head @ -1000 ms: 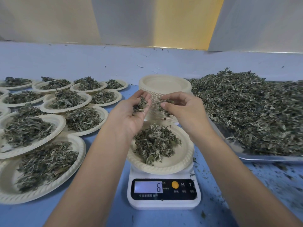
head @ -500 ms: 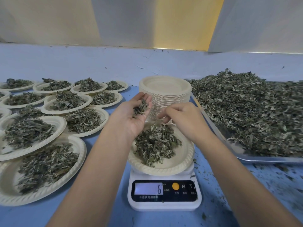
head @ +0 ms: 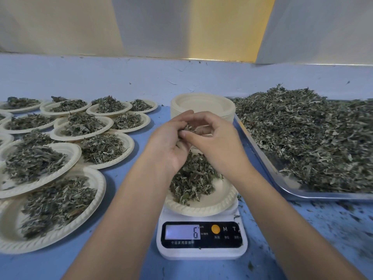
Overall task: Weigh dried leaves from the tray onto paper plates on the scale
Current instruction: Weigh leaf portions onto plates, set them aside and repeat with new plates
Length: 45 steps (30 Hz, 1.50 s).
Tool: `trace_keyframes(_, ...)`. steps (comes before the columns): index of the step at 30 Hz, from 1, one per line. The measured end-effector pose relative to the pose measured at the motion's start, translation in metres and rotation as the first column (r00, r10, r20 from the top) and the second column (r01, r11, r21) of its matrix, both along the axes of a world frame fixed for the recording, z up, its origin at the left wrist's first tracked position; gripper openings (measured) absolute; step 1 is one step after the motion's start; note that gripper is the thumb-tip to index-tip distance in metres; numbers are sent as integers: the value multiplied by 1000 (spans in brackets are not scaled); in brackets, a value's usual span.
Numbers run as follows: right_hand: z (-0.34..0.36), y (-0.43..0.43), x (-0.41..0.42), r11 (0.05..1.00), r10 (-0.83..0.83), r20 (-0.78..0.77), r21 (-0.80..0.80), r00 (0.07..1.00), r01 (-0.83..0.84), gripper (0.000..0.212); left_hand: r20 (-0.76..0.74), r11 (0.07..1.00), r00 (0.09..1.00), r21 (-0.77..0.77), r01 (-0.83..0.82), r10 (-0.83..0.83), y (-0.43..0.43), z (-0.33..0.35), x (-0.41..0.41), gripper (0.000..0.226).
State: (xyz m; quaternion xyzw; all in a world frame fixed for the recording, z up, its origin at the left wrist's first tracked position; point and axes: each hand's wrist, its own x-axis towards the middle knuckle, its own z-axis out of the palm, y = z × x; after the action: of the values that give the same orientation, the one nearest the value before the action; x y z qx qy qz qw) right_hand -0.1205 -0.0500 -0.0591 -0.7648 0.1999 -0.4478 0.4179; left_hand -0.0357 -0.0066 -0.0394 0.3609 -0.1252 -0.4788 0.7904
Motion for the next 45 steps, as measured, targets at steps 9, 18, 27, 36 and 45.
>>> trace_keyframes(9,-2,-10,-3,995,-57,-3,84,998,57,18,67,997,996,38,64,-66,4,1,1,23)
trace_keyframes(18,0,-17,-11,994,39,-151,109,988,-22,4,59,999,998,36,-31,29,8,2,18,29)
trace_keyframes(27,-4,-17,-8,987,-22,-142,155,990,45,19,100,998,995,60,-18,12,8,1,18,26)
trace_keyframes(36,0,-4,-4,991,105,18,81,994,-106,25,-11,1000,1000,24,18,-17,2,2,11,20)
trace_keyframes(45,-2,3,4,996,24,54,82,998,-28,26,52,1000,999,30,-5,4,-1,1,2,21)
